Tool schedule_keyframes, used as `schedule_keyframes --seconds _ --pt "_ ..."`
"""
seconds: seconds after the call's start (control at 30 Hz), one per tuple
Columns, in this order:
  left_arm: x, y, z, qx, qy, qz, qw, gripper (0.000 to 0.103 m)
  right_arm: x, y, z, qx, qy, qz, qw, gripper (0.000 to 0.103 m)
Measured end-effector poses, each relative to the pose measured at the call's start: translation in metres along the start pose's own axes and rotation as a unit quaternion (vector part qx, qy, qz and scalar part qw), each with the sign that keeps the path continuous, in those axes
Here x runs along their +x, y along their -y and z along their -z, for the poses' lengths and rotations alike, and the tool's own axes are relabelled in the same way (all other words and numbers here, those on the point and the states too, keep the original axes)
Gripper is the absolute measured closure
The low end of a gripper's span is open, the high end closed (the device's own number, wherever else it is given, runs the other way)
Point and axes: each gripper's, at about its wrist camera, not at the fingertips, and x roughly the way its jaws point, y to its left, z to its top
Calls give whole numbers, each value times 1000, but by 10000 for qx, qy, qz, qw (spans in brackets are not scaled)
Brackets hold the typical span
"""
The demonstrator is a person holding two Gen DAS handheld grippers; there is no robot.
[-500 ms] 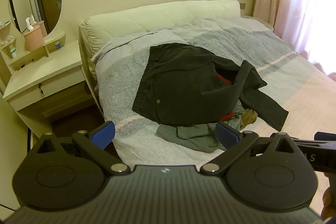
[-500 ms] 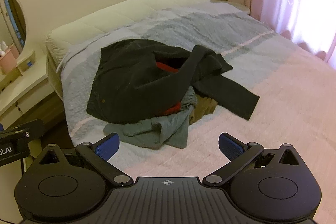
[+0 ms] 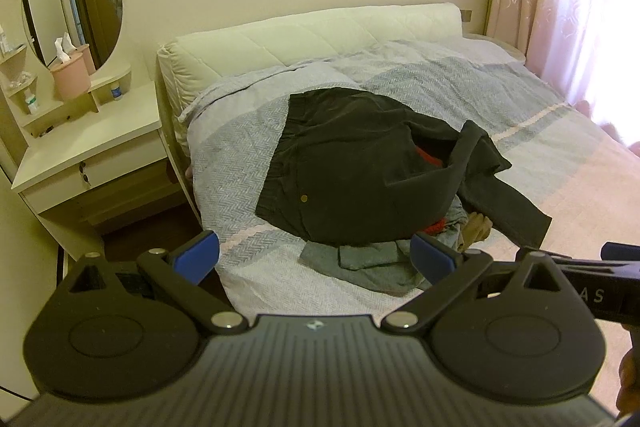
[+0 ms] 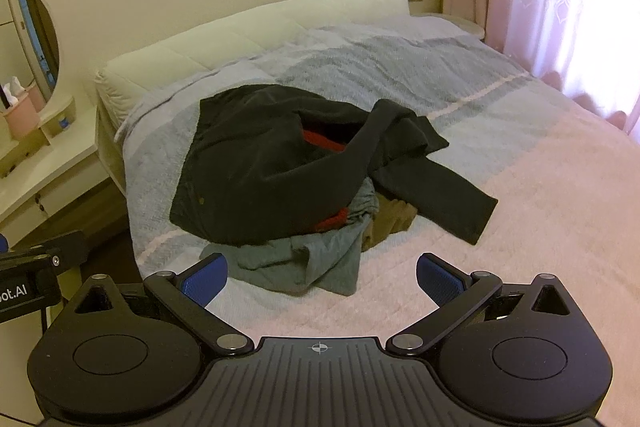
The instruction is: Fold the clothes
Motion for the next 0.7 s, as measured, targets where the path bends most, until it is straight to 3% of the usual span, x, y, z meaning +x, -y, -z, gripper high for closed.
schedule_keyframes --seconds 0.7 --pt "11 3 5 -37 -125 -8 9999 2 2 4 -5 -18 -8 -60 10000 0"
